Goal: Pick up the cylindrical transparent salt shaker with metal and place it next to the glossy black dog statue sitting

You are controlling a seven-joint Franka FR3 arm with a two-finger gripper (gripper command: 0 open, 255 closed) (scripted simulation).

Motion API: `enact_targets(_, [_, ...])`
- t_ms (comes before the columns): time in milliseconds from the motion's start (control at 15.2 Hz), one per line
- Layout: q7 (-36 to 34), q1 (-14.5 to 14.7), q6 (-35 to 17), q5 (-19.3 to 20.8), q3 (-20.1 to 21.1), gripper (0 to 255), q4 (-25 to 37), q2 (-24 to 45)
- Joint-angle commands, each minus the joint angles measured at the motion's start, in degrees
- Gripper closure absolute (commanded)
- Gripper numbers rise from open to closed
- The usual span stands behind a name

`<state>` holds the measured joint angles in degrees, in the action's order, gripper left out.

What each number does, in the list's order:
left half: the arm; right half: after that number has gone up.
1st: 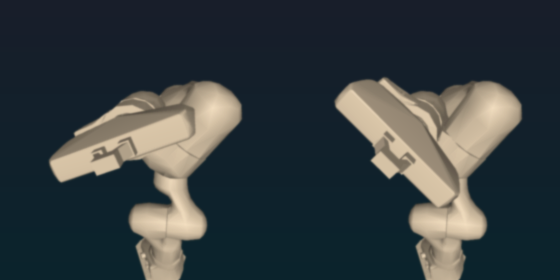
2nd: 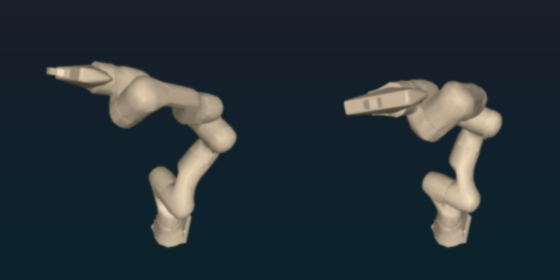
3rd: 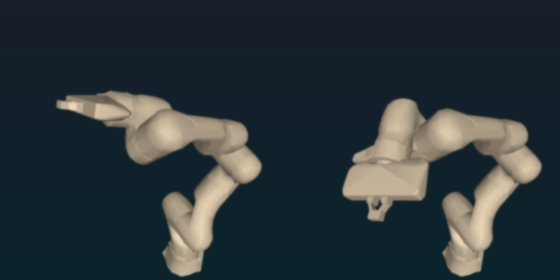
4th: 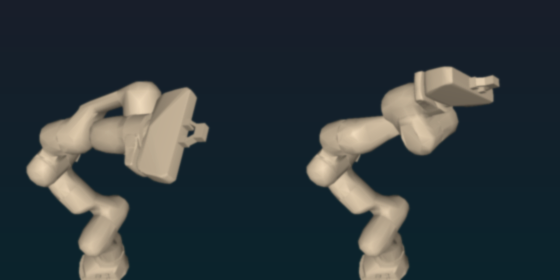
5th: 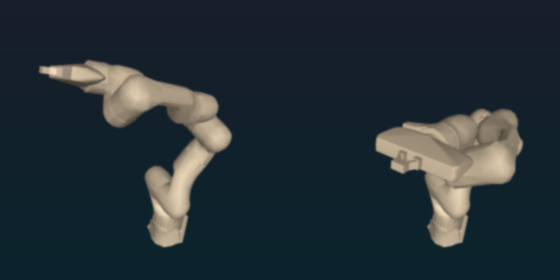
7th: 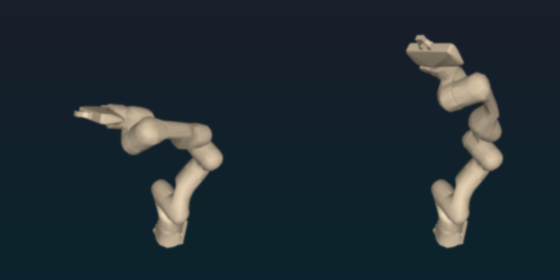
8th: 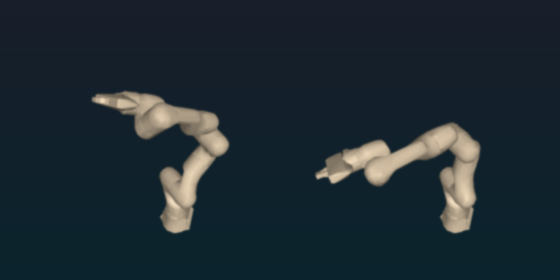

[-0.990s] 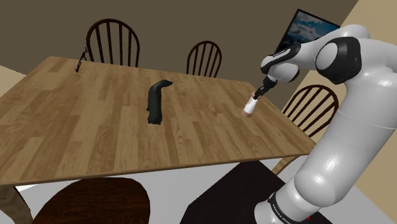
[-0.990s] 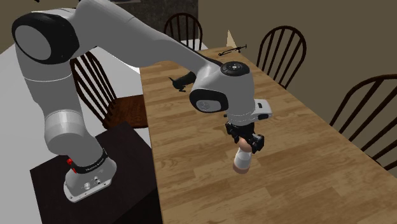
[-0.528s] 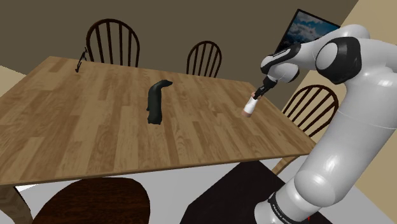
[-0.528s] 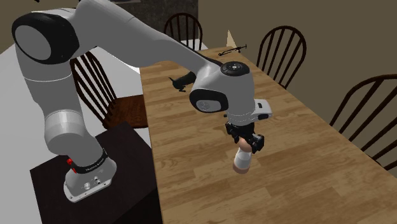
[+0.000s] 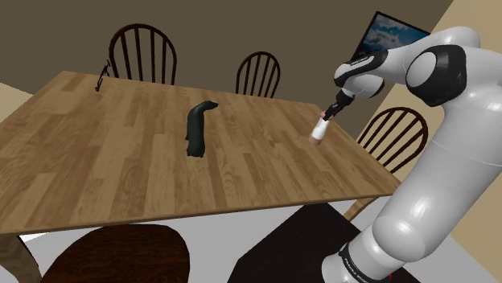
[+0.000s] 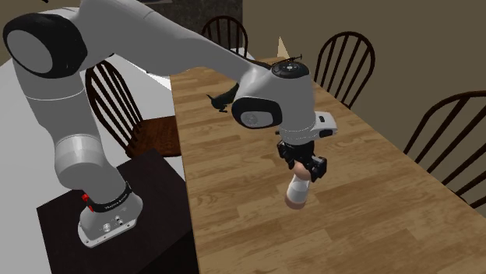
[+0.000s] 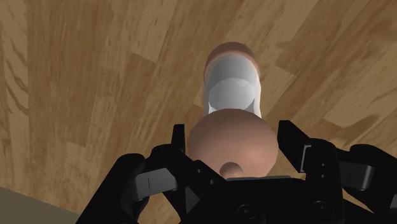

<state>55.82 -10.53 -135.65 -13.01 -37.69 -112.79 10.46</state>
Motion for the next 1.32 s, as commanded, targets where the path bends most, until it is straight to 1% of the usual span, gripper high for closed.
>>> enact_targets(0, [-0.82,0.33,1.32,1.0,-0.23,255,0.69,-0.87])
enact_targets(594, [-3.01,0.91,7.53,3.92,-0.86,255,4.99,-3.48])
enact_targets(1254, [-4.47,1.11,14.79,5.71,-1.14,255,11.12,-5.05])
